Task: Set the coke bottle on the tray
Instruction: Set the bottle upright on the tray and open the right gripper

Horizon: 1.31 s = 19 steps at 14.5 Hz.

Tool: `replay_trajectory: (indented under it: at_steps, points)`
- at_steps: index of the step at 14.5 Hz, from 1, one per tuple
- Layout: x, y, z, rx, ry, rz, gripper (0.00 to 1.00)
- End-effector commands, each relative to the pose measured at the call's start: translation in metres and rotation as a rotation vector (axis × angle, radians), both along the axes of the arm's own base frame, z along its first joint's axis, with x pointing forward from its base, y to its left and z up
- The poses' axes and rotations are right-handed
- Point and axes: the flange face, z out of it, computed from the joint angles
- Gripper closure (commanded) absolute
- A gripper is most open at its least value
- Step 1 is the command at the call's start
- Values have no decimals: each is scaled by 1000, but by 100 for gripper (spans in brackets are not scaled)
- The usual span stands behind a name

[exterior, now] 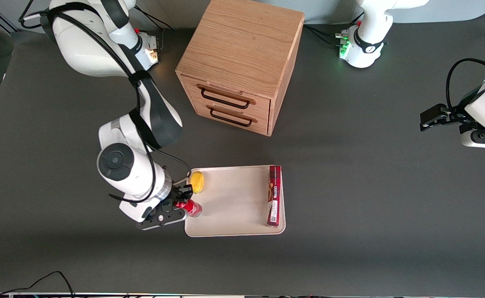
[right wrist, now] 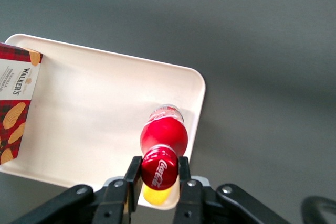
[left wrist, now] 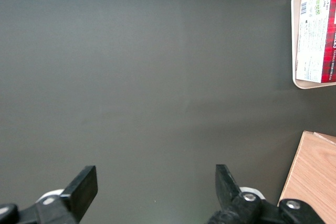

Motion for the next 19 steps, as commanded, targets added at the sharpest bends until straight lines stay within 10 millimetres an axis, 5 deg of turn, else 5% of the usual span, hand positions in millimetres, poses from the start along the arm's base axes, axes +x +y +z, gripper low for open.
replay_trajectory:
  at_steps: [1,7,8,9,10,12,16,19]
  points:
    - [8,11,-13,10,-30,-15,100]
    - [14,10,-29,8,-52,-49,100]
    - [15,10,-29,11,-59,-51,75]
    - [15,10,-29,13,-62,-54,40]
    - [15,10,-29,14,-61,-69,25]
    - [14,9,-22,17,-59,-83,12]
    - [1,-9,39,3,-17,-98,0]
    - [-17,-70,96,-20,63,-137,0]
